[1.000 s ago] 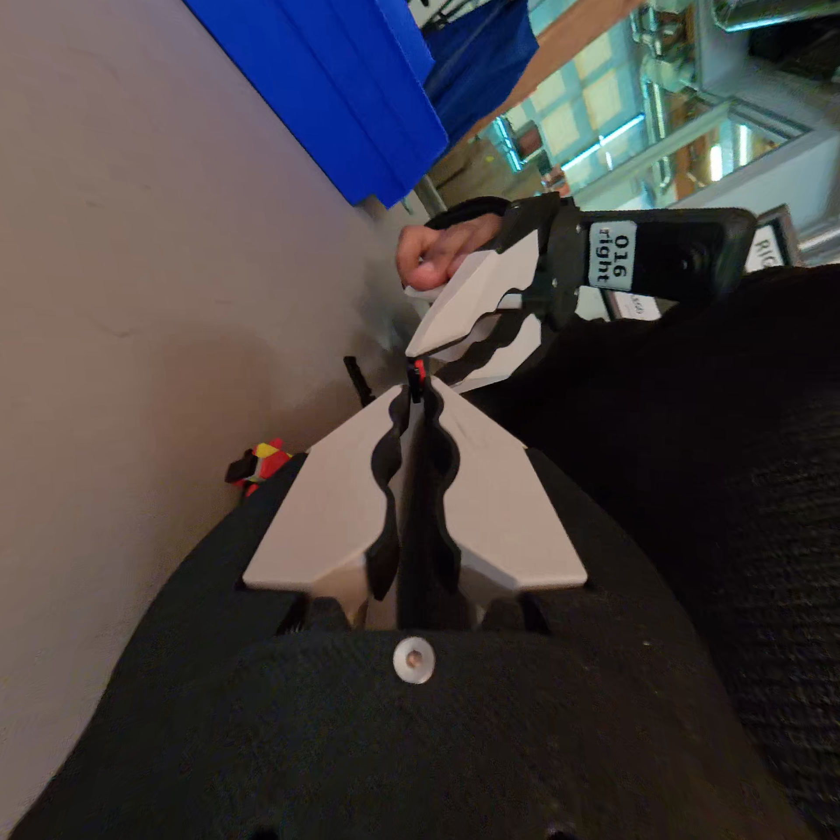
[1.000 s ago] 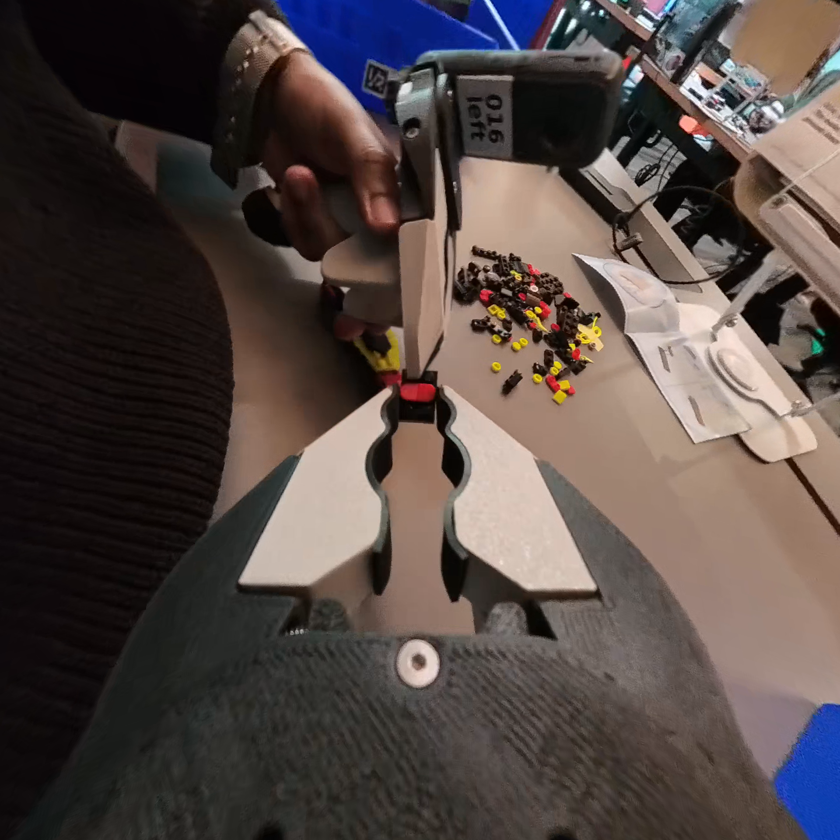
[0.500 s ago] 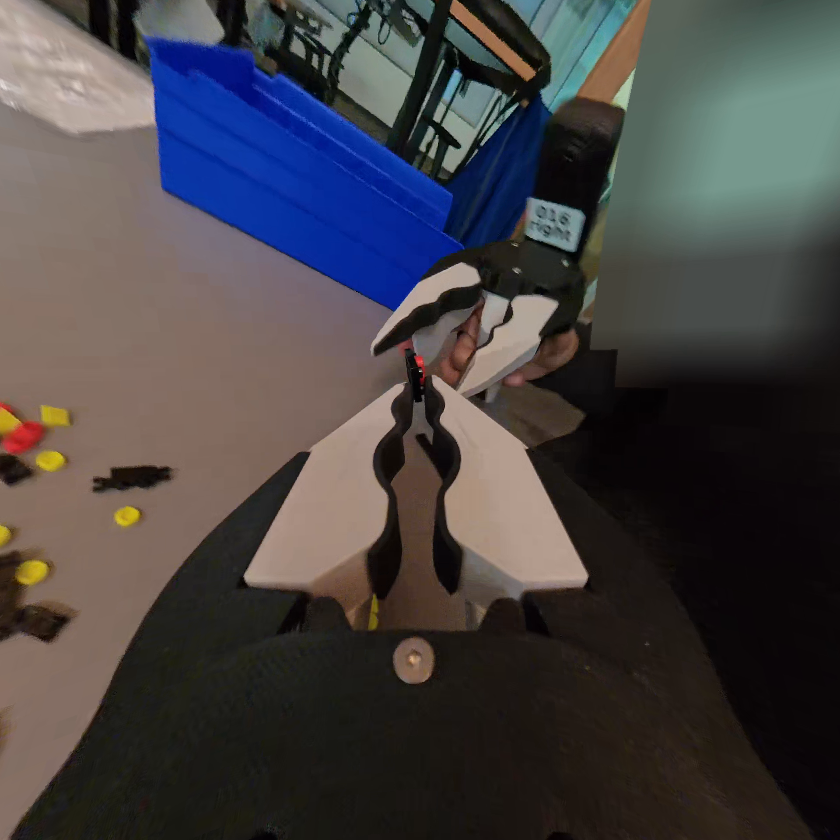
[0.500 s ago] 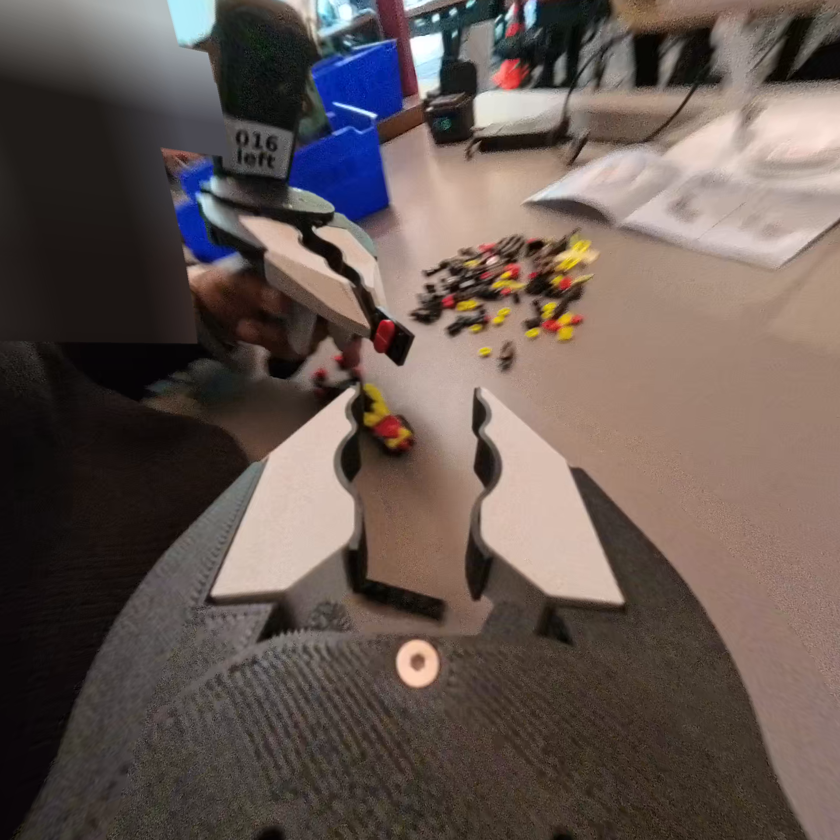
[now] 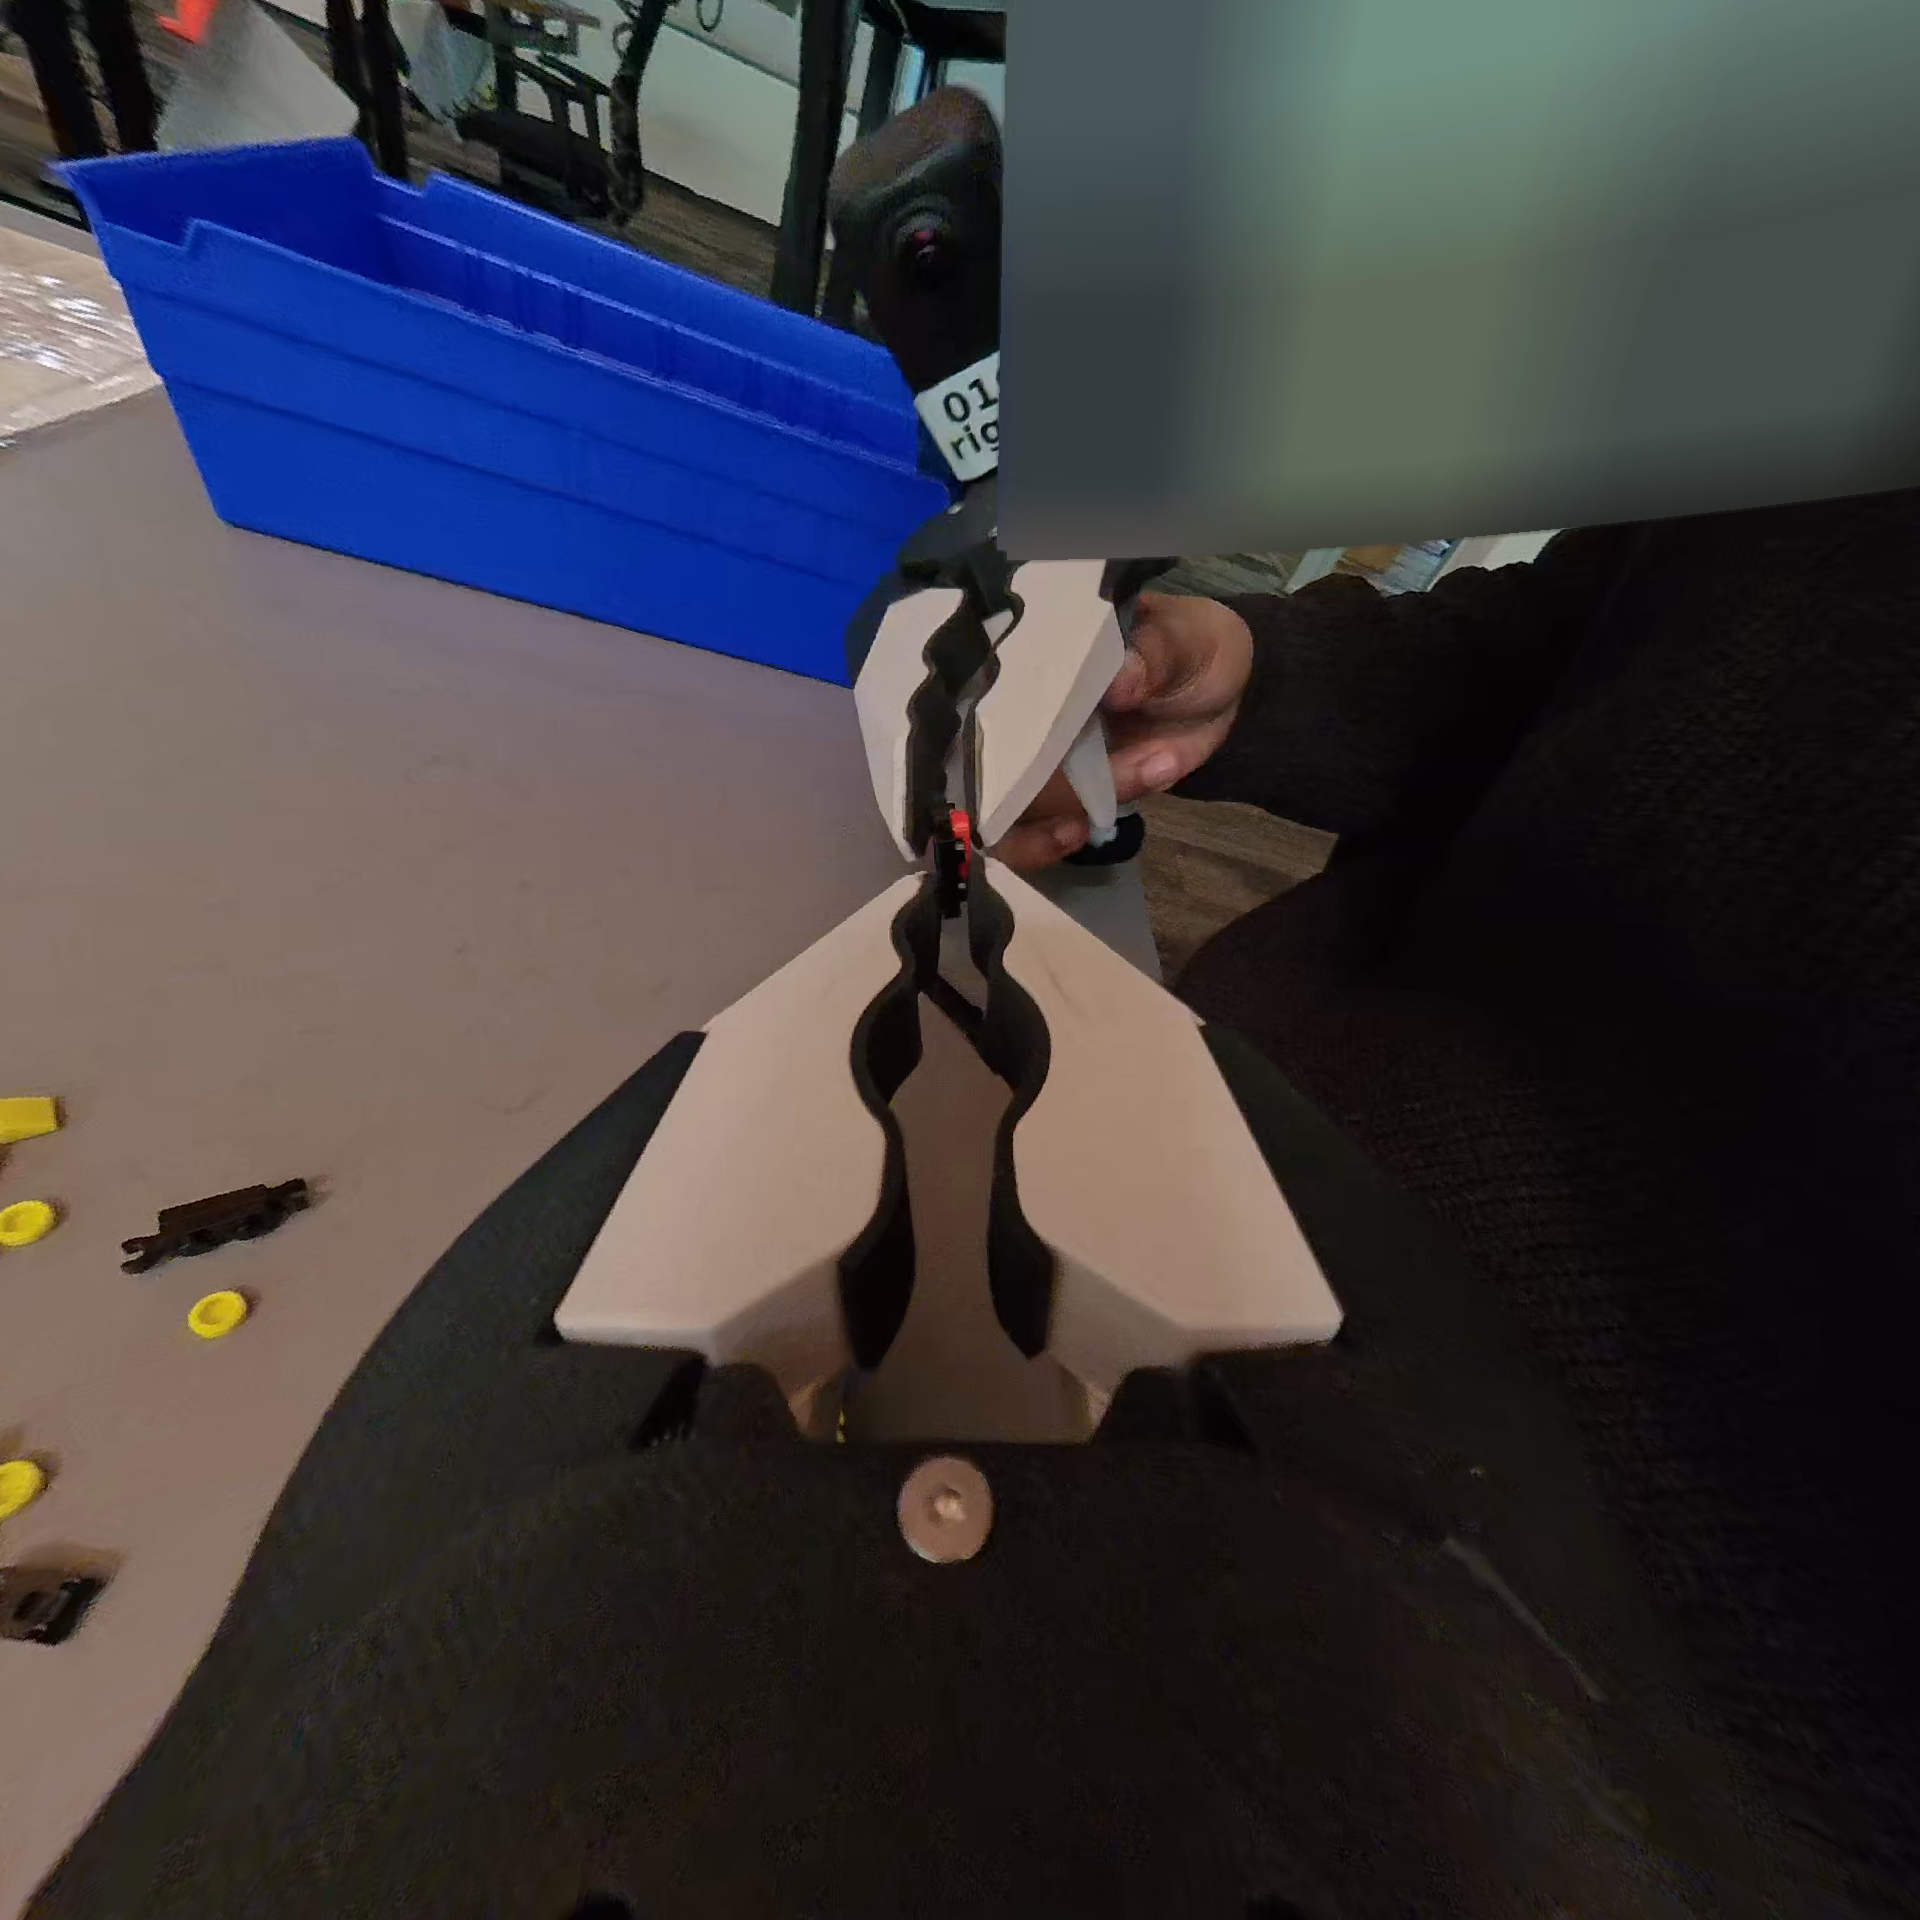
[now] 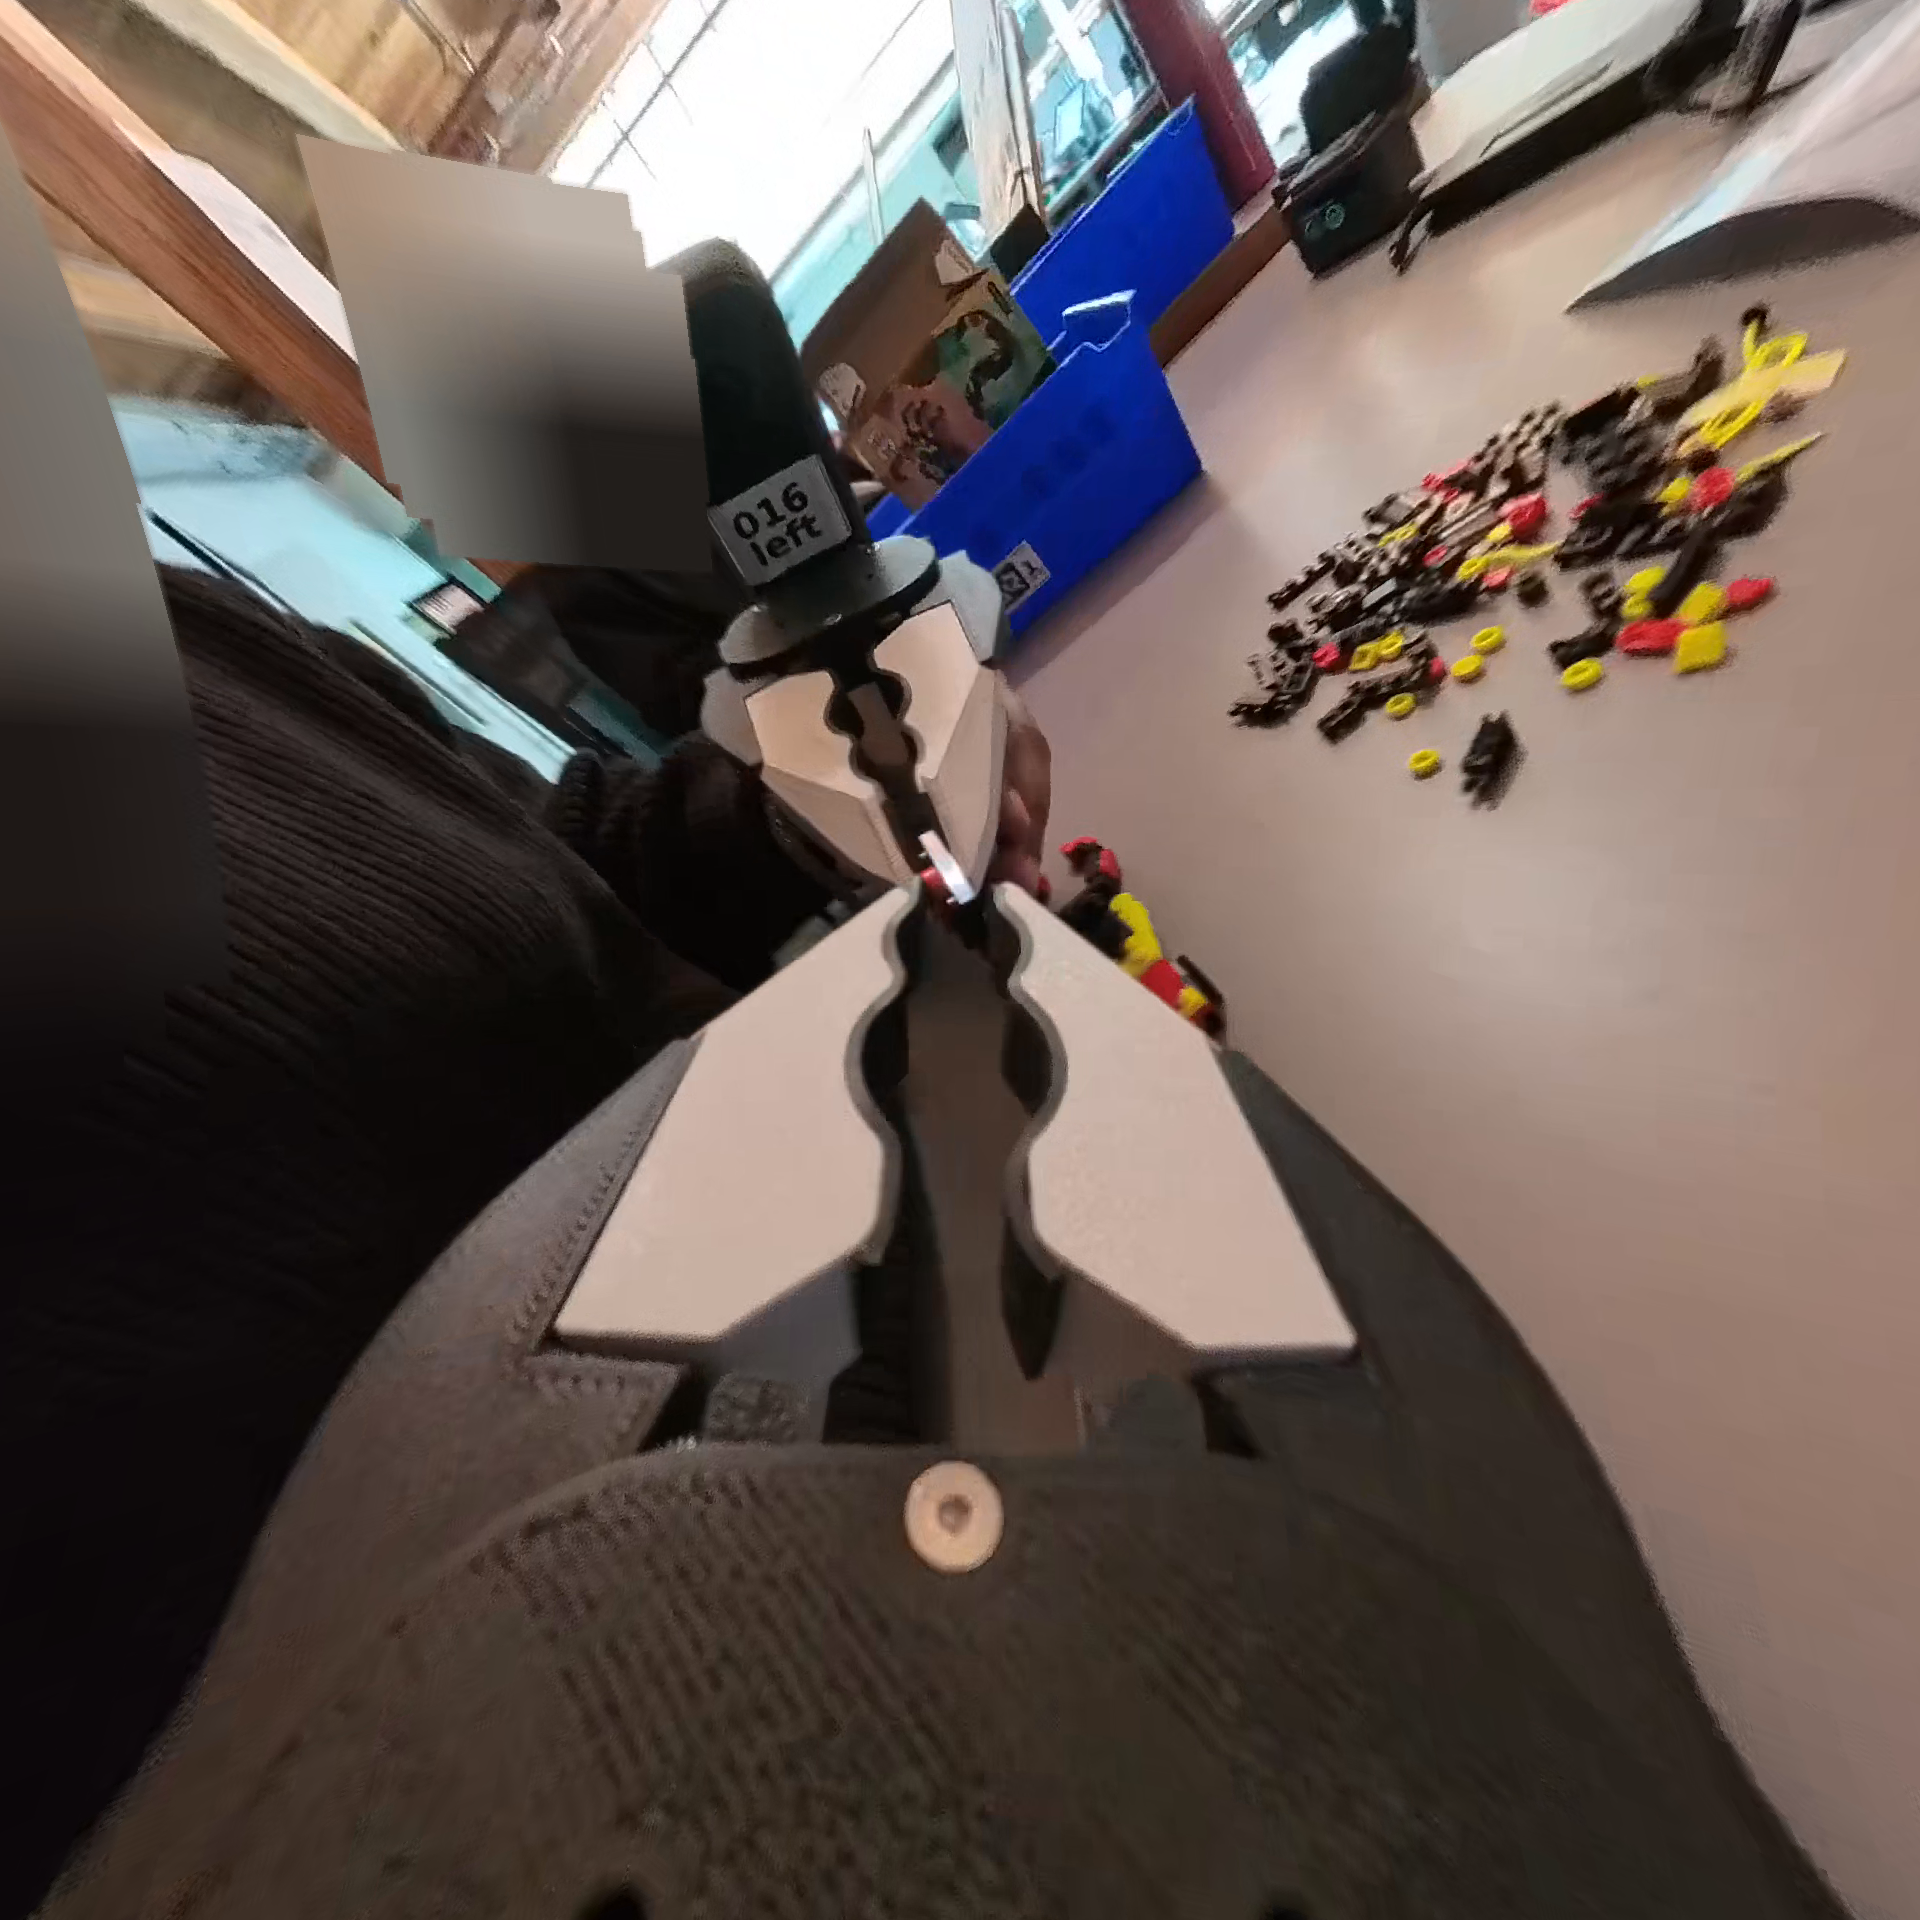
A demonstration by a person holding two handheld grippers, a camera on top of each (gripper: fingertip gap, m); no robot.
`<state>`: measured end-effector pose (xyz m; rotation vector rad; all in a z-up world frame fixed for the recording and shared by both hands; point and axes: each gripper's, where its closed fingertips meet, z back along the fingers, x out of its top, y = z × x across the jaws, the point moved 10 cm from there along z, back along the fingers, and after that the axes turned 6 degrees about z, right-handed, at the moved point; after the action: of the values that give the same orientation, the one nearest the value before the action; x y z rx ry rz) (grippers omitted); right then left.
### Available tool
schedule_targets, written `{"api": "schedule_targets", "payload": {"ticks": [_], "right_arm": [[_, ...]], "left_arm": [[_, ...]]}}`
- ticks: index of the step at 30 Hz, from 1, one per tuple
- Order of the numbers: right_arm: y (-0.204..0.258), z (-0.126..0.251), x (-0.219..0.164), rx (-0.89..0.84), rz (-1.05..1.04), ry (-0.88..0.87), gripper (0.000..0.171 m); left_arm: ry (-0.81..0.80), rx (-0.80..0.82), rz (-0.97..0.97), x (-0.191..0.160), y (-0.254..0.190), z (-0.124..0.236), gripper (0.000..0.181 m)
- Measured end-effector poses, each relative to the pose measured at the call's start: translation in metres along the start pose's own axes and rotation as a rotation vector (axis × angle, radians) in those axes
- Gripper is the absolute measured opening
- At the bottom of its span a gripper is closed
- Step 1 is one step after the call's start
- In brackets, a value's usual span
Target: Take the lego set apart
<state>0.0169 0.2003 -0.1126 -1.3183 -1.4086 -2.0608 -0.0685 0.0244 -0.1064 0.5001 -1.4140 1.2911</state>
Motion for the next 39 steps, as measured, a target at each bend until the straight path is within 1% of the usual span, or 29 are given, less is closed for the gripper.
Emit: {"api": "schedule_targets", "payload": {"ticks": [4, 6, 9, 12, 13, 15, 17, 19, 24, 26, 29, 30, 31, 33, 34, 35, 37, 39], "right_arm": [[0.008, 0.002, 0.003, -0.057, 0.220, 0.053, 0.004], [0.012, 0.005, 0.003, -0.093, 0.352, 0.075, 0.004], [0.020, 0.007, 0.000, -0.115, 0.571, 0.136, 0.004], [0.030, 0.005, -0.007, -0.101, 0.769, 0.177, 0.004], [0.034, 0.004, -0.008, -0.085, 0.818, 0.173, 0.004], [0.040, 0.002, -0.010, -0.038, 0.874, 0.161, 0.004], [0.044, 0.000, -0.014, 0.007, 0.897, 0.198, 0.004], [0.045, -0.002, -0.019, 0.034, 0.917, 0.242, 0.004], [0.050, -0.006, -0.027, 0.115, 0.920, 0.303, 0.005], [0.052, -0.007, -0.027, 0.124, 0.925, 0.305, 0.004], [0.050, -0.008, -0.029, 0.106, 0.912, 0.320, 0.005], [0.049, -0.008, -0.028, 0.095, 0.897, 0.319, 0.008], [0.046, -0.008, -0.027, 0.072, 0.875, 0.312, 0.016], [0.040, -0.006, -0.022, 0.023, 0.809, 0.280, 0.034], [0.036, -0.004, -0.019, 0.004, 0.768, 0.258, 0.038], [0.032, -0.002, -0.015, -0.017, 0.726, 0.227, 0.040], [0.026, 0.004, -0.005, -0.067, 0.647, 0.154, 0.038], [0.025, 0.009, 0.005, -0.089, 0.597, 0.056, 0.038]], "left_arm": [[0.007, -0.016, 0.097, -0.002, 0.004, -0.001, 0.005], [0.028, -0.062, 0.196, -0.005, 0.008, -0.001, 0.019], [0.060, -0.212, 0.424, -0.010, 0.013, -0.004, 0.038], [0.090, -0.340, 0.588, -0.015, 0.015, -0.007, 0.046], [0.110, -0.358, 0.614, -0.017, 0.015, -0.008, 0.047], [0.161, -0.366, 0.608, -0.021, 0.013, -0.012, 0.048], [0.198, -0.414, 0.584, -0.022, 0.006, -0.015, 0.043], [0.228, -0.458, 0.565, -0.023, 0.000, -0.017, 0.032], [0.325, -0.498, 0.532, -0.031, -0.007, -0.021, 0.028], [0.345, -0.477, 0.518, -0.032, -0.008, -0.022, 0.016], [0.355, -0.439, 0.481, -0.032, -0.007, -0.022, 0.016], [0.354, -0.430, 0.467, -0.032, -0.007, -0.021, 0.015], [0.351, -0.423, 0.451, -0.032, -0.007, -0.021, 0.016], [0.323, -0.408, 0.417, -0.029, -0.007, -0.020, 0.016], [0.293, -0.392, 0.398, -0.027, -0.006, -0.019, 0.017], [0.250, -0.373, 0.378, -0.023, -0.005, -0.018, 0.017], [0.148, -0.350, 0.371, -0.014, -0.001, -0.012, 0.017], [0.058, -0.354, 0.448, -0.008, 0.006, -0.006, 0.017]]}}
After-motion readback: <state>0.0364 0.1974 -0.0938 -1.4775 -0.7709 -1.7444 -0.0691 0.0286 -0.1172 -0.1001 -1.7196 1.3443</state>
